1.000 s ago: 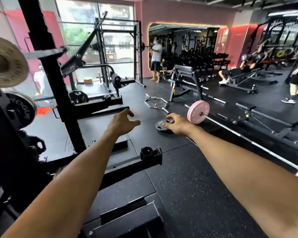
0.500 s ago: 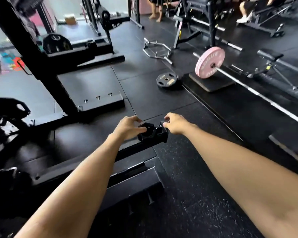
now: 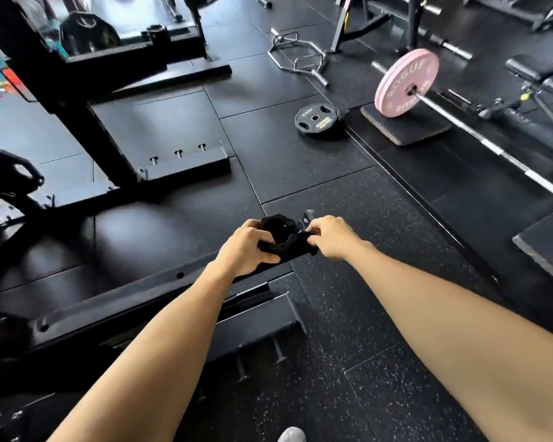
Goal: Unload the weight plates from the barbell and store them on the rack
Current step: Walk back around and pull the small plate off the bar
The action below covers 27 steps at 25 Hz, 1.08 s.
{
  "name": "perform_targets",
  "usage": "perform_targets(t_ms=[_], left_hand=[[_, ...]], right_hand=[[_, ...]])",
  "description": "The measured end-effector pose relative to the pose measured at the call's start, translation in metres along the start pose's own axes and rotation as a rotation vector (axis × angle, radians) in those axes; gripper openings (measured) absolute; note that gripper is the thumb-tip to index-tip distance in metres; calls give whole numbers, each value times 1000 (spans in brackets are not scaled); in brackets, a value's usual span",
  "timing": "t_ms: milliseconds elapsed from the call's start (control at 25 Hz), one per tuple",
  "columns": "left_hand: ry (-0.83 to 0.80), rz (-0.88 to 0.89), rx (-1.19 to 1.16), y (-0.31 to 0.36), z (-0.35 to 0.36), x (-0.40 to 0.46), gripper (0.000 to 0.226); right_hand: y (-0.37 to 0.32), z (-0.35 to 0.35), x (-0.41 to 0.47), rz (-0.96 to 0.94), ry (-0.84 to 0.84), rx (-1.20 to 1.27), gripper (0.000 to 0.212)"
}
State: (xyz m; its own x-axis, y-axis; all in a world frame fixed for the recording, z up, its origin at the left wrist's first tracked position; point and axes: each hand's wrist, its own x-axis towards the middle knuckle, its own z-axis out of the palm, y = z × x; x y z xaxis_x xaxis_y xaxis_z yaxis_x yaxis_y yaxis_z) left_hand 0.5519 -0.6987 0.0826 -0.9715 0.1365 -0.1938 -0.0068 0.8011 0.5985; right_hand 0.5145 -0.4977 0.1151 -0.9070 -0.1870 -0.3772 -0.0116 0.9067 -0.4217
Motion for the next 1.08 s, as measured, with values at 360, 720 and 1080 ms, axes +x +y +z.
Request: perform_targets(t_ms=[360, 720, 1080], left_hand=[[275, 240, -9, 46, -45, -67, 25], [648, 348, 216, 170, -121, -256, 20], [870, 364, 407, 266, -189, -475, 30]], right_hand=[[-25, -48, -84, -132, 233, 154, 21], [-73, -116, -295, -317, 288, 763, 8], [-148, -156, -510, -588, 246, 951, 18]])
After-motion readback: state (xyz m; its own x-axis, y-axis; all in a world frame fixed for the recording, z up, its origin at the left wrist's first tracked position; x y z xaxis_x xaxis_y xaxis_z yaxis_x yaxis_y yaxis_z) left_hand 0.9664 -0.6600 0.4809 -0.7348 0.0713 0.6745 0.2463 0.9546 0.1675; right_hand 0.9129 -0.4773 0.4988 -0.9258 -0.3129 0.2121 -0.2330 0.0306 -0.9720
